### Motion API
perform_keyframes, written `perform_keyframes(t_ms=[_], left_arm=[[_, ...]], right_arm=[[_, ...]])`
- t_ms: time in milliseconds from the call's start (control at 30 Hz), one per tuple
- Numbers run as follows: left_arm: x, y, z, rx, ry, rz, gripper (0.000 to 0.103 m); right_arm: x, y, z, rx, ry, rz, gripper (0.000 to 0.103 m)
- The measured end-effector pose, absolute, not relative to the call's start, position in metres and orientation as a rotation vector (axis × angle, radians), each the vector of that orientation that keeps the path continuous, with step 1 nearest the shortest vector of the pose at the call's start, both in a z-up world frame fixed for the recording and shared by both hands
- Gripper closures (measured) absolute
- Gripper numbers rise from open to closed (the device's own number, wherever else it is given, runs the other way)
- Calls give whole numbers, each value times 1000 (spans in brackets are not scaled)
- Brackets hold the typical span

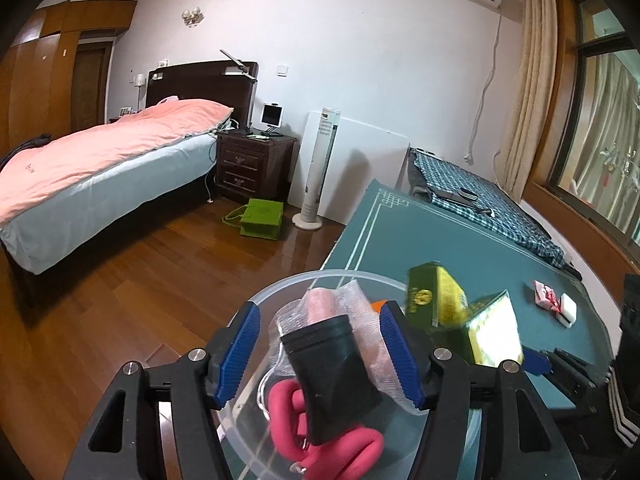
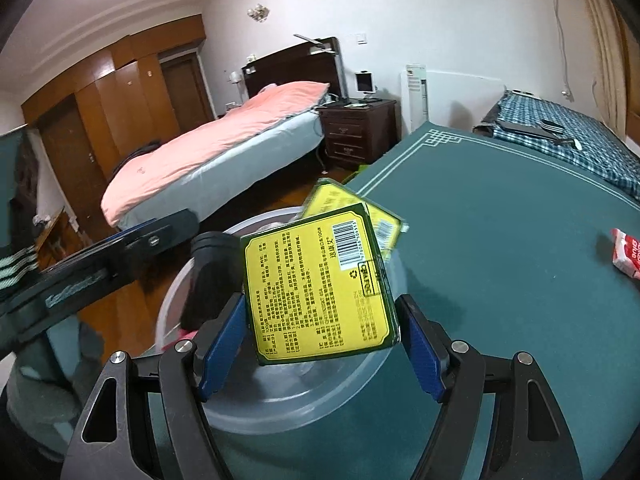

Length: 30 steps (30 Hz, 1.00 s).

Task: Organize objects
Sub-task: 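Lower the black cup and box into the bowl and open both grippers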

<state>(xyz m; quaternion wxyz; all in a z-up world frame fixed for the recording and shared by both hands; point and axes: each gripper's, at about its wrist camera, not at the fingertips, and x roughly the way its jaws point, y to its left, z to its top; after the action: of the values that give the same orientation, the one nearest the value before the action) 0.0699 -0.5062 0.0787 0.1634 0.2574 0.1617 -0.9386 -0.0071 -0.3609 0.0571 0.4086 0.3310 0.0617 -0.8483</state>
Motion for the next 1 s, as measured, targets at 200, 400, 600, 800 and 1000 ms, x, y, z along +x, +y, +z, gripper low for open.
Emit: perform_keyframes(t_ms=[200, 400, 600, 800, 1000], left_arm=[[78, -508, 82, 707, 468, -2658, 35], [82, -506, 84, 696, 451, -2651, 34], [80, -504, 82, 707, 458, -2645, 33], [79, -498, 83, 710, 445, -2653, 32], [84, -496, 87, 693, 426, -2649, 32]], right_arm=[[15, -368, 57, 809, 190, -2078, 28], [18, -379, 39, 865, 212, -2031, 27], [10, -372, 40, 881, 188, -2018, 26], [11, -365, 43, 862, 173, -2018, 20], [16, -363, 44, 858, 179, -2003, 20]])
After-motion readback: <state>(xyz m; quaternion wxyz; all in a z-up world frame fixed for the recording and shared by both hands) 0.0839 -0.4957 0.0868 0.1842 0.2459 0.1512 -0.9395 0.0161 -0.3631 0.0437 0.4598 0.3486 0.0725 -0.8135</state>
